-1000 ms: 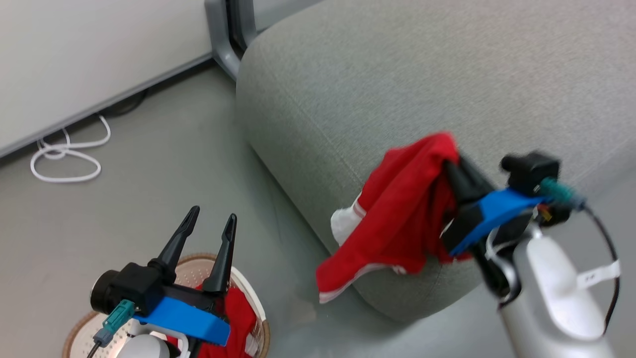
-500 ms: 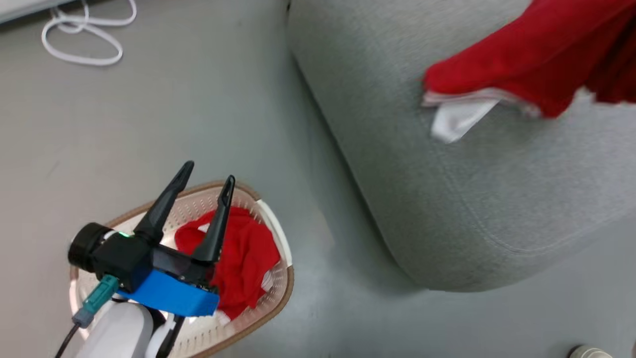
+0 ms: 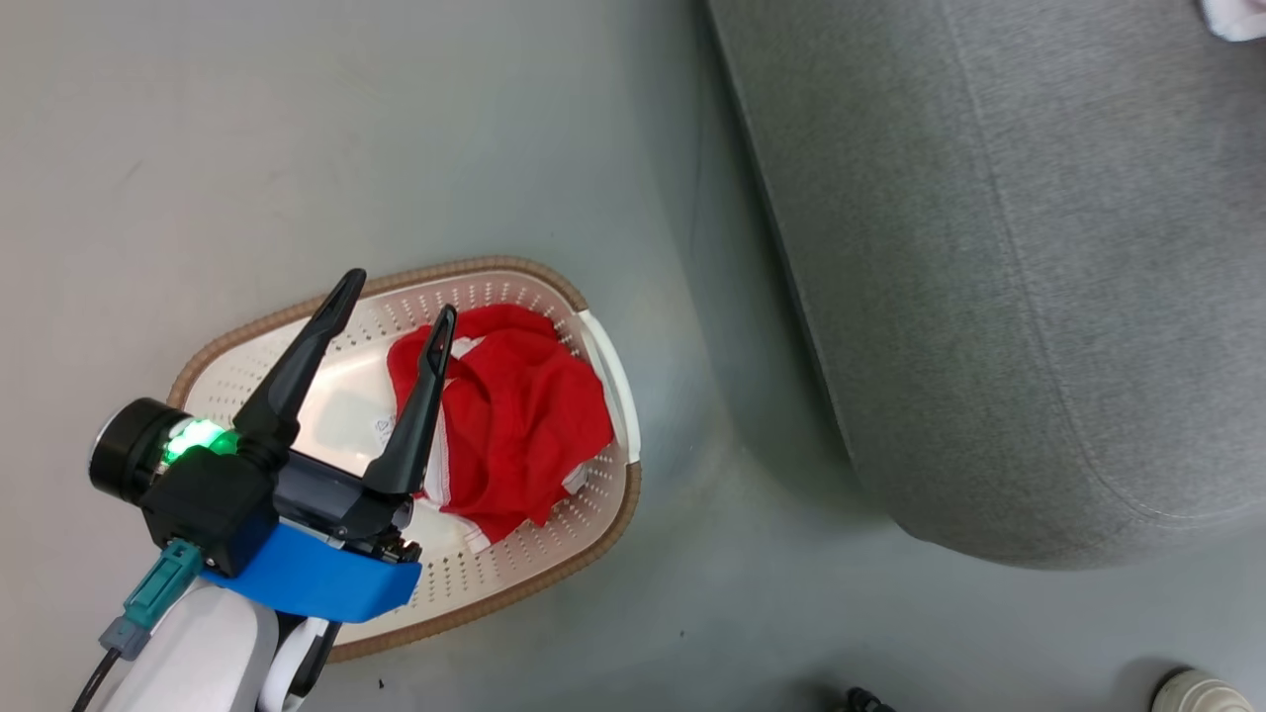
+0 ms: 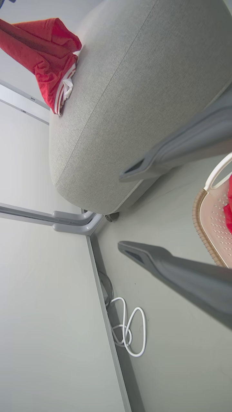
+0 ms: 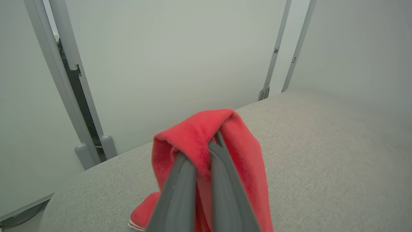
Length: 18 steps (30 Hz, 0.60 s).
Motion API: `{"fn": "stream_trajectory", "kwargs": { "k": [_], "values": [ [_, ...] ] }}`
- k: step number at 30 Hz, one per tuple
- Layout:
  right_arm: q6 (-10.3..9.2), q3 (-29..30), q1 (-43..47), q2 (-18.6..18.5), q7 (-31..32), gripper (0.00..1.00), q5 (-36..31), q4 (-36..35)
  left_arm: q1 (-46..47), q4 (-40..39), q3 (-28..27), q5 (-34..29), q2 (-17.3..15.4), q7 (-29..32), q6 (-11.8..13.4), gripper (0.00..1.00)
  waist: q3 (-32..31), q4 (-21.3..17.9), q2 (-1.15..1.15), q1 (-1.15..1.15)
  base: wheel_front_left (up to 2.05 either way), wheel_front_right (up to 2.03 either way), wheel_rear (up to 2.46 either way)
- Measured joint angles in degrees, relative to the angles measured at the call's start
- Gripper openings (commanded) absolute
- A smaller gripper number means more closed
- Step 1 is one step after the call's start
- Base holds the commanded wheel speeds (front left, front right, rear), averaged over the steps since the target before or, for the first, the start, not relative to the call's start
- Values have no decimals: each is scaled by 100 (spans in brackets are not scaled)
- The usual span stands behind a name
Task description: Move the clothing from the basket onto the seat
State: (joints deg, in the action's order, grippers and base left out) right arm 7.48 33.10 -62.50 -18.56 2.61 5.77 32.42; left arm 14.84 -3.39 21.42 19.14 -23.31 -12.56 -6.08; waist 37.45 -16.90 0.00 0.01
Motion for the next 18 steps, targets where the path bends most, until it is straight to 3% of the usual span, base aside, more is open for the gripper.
{"fn": "stream_trajectory", "kwargs": {
  "k": [7, 8, 9, 18],
  "values": [
    [0, 85, 189, 188, -229, 1, -389, 862, 75, -105, 16, -7, -11, 31, 35, 100, 248, 147, 0, 0, 0, 0, 0],
    [0, 64, 190, 203, -274, 42, -433, 964, 85, -104, 15, -7, -15, 36, 43, 100, 258, 154, 0, 0, 0, 0, 0],
    [1, 41, 187, 223, -299, 100, -464, 1067, 93, -101, 11, -3, -15, 36, 48, 100, 260, 159, 0, 0, 0, 0, 0],
    [1, -255, 359, 321, -890, 100, -791, 1376, 207, 208, 126, 85, 227, -120, 40, 100, -66, 255, 0, -1, 0, 0, 0]
  ]
}}
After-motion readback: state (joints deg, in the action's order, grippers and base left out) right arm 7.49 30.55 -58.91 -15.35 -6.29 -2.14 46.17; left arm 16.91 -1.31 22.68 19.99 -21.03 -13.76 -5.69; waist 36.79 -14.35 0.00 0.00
